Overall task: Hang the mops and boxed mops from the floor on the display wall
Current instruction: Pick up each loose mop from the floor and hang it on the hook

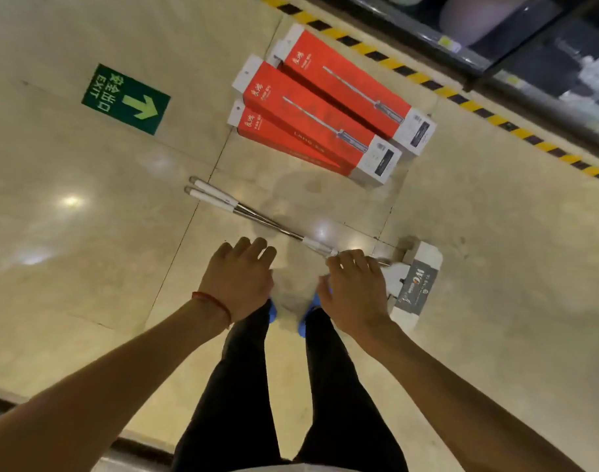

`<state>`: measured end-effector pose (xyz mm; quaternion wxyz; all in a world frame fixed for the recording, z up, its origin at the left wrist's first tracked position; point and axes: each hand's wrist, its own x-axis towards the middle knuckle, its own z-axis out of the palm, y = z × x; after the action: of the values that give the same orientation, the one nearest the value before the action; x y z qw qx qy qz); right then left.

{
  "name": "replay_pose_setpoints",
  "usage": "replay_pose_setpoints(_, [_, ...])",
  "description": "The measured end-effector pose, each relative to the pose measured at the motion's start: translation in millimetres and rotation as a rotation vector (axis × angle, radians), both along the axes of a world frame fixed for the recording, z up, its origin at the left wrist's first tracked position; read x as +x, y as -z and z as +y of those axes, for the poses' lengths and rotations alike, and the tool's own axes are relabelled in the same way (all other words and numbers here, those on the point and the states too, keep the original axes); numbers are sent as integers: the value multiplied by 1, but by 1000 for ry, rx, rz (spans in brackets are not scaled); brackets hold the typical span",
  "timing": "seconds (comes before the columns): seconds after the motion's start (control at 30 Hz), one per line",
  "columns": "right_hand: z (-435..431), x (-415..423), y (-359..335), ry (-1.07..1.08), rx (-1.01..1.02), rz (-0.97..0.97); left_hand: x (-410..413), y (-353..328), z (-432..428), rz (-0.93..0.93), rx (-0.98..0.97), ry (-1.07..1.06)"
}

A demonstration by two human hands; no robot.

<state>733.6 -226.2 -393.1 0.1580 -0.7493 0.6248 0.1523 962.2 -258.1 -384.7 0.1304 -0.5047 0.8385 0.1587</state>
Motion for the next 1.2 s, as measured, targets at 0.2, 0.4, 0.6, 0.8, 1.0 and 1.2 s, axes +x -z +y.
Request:
replay_pose_setpoints(0.2, [-18, 7, 119, 42, 29, -31, 9, 117, -19, -4, 98, -27])
replay_pose_setpoints(0.4, [-37, -5, 275, 92, 119, -77, 8, 270, -15, 30, 96, -43])
replay_pose_setpoints(0.6, [-49, -17, 440, 130, 213, -83, 3, 420, -4, 45, 71, -31])
replay_pose_setpoints(0.8, [-56, -21, 562, 86, 276, -47, 16, 528, -7, -23, 113, -72])
replay_pose_setpoints(1.0, [-54, -29, 581, 2, 330, -104, 28, 541, -6, -67, 158, -172])
replay_pose_setpoints(1.2, [-60, -42, 498, -3, 433, -181, 14, 448, -10, 45, 395, -608])
